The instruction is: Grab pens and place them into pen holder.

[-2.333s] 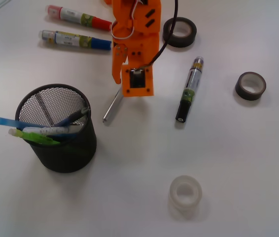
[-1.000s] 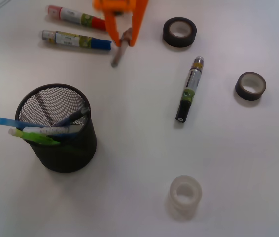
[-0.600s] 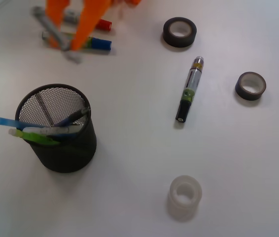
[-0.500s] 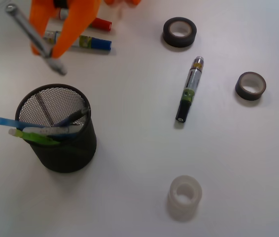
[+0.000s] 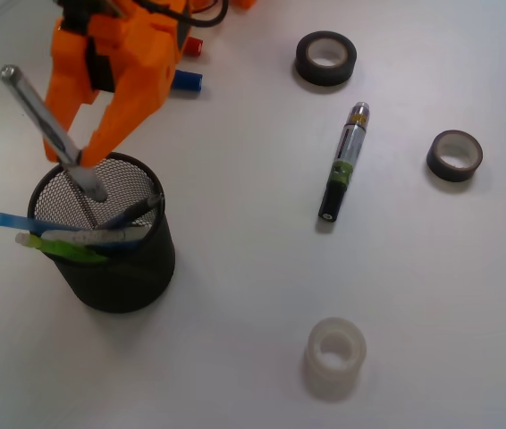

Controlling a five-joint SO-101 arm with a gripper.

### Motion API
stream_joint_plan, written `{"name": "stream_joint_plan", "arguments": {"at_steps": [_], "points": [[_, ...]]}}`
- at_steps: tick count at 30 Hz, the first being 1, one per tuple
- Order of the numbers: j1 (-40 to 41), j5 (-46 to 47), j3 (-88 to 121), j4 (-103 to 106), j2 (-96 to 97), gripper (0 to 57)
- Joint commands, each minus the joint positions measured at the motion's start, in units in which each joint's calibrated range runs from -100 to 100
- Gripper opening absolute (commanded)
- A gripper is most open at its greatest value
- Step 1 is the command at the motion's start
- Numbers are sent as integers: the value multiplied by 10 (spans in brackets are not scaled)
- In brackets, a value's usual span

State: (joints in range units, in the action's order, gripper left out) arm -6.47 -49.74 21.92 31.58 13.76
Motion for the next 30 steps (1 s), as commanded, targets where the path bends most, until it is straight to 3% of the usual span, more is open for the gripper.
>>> {"name": "stream_joint_plan", "arguments": {"at_steps": [1, 5, 10, 15, 17, 22, 30], "points": [[-4, 0, 6, 38, -5, 142], [-6, 2, 3, 40, -9, 194], [-7, 56, 2, 18, -76, 194], [-13, 165, 11, -133, -213, 191], [-12, 217, 26, -201, -271, 161], [0, 338, 139, -319, -427, 7], [5, 444, 462, -465, -714, 11]]}}
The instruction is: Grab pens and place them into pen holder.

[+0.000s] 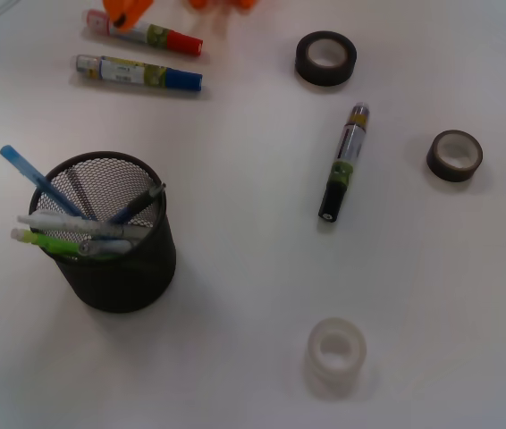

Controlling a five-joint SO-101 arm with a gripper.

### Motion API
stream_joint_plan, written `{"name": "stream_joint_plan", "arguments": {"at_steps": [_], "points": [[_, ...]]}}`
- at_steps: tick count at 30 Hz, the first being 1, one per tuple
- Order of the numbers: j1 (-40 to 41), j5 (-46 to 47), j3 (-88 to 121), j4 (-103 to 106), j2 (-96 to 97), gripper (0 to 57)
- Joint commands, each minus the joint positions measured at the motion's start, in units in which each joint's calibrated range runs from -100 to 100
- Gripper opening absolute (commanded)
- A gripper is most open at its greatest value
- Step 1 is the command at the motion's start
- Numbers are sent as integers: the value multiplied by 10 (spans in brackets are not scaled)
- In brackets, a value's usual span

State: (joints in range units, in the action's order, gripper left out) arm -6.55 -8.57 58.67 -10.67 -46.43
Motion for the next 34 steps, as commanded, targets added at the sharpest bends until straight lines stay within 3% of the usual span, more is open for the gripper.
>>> {"name": "stream_joint_plan", "arguments": {"at_steps": [1, 6, 14, 20, 34], "points": [[5, 47, 131, -65, -149, 11], [5, 85, 273, -217, -318, 54], [5, 85, 377, -494, -526, 53], [5, 84, 336, -640, -526, 52], [5, 84, 335, -640, -527, 52]]}}
